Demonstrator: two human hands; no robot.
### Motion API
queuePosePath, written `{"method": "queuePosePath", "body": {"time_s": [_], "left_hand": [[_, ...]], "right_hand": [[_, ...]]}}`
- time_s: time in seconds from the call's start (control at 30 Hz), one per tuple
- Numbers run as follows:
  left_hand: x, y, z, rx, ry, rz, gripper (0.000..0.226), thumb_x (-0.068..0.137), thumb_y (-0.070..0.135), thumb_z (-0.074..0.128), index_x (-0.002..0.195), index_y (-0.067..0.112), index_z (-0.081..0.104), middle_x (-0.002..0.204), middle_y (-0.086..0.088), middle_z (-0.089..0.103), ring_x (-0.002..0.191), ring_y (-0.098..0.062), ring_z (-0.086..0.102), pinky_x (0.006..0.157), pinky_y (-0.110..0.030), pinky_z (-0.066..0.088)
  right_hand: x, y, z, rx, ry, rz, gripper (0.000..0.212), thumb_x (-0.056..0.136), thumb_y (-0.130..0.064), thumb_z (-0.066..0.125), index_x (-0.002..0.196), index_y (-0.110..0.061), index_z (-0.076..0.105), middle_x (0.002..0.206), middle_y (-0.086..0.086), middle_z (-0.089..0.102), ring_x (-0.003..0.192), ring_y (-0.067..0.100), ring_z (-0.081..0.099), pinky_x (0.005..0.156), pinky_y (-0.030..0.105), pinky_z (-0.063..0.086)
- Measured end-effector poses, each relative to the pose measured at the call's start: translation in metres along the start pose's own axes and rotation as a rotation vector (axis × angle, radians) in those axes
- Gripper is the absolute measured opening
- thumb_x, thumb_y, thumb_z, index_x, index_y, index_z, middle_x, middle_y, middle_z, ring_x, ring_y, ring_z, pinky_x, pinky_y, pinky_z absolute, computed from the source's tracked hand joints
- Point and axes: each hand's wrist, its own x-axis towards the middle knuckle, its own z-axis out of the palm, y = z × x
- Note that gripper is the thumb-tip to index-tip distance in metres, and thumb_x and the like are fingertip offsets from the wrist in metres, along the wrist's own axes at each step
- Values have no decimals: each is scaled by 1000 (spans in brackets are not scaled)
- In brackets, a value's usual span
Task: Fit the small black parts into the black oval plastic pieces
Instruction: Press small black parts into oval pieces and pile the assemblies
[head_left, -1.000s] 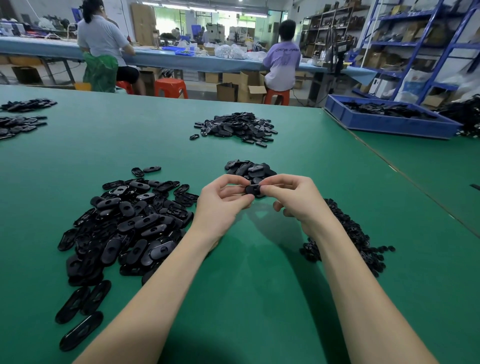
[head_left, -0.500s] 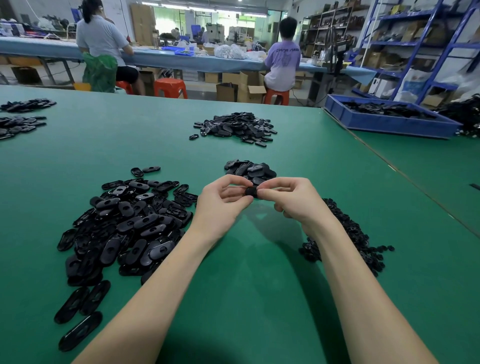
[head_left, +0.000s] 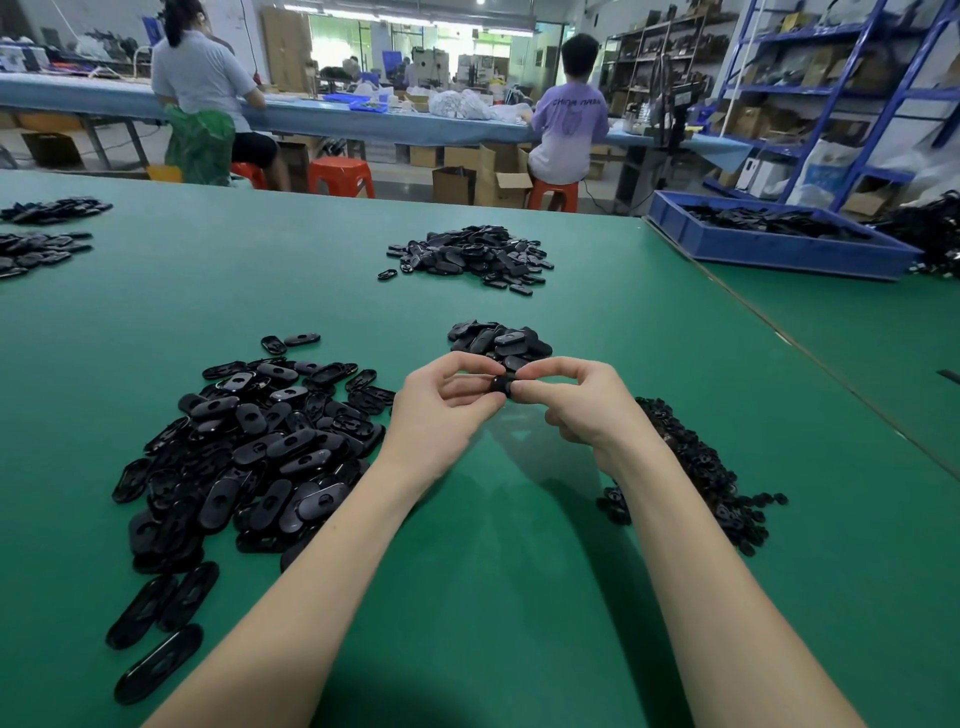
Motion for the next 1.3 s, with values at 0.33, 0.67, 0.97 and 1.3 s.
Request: {"method": "queuePosePath", "body": {"time_s": [0.33, 0.67, 0.97, 1.3], "left_hand": [[0, 7, -1, -127, -83, -155, 22, 88, 0, 70, 103, 15, 70, 96, -4, 78, 73, -7, 66, 71, -15, 52], [-1, 0, 3, -77, -40, -213, 17, 88, 3, 71, 96, 16, 66, 81, 1, 75, 62, -6, 60, 64, -12, 49], [-3, -1, 2, -45, -22, -235, 16, 87, 5, 73, 97, 17, 67, 90, -11, 76, 67, -13, 58, 61, -14, 46], [1, -7, 6, -13, 49, -236, 17, 84, 9, 77, 88, 23, 69, 79, 5, 76, 68, -11, 60, 66, -20, 46]], "right_hand": [[-3, 1, -14, -1, -132, 31, 15, 80, -32, 86, 89, -24, 77, 76, -9, 66, 52, 8, 48, 48, 16, 35], [1, 7, -11, -159, -160, -81, 8, 83, -19, 79, 81, -22, 72, 60, -10, 52, 47, 7, 41, 45, 13, 34], [-3, 9, -9, -207, -166, -135, 11, 87, -18, 78, 89, -12, 69, 68, -3, 59, 51, 8, 53, 47, 13, 37], [-2, 12, -1, -274, -67, -186, 10, 87, -23, 78, 85, -19, 69, 73, -11, 60, 59, 2, 52, 60, 14, 42]]}}
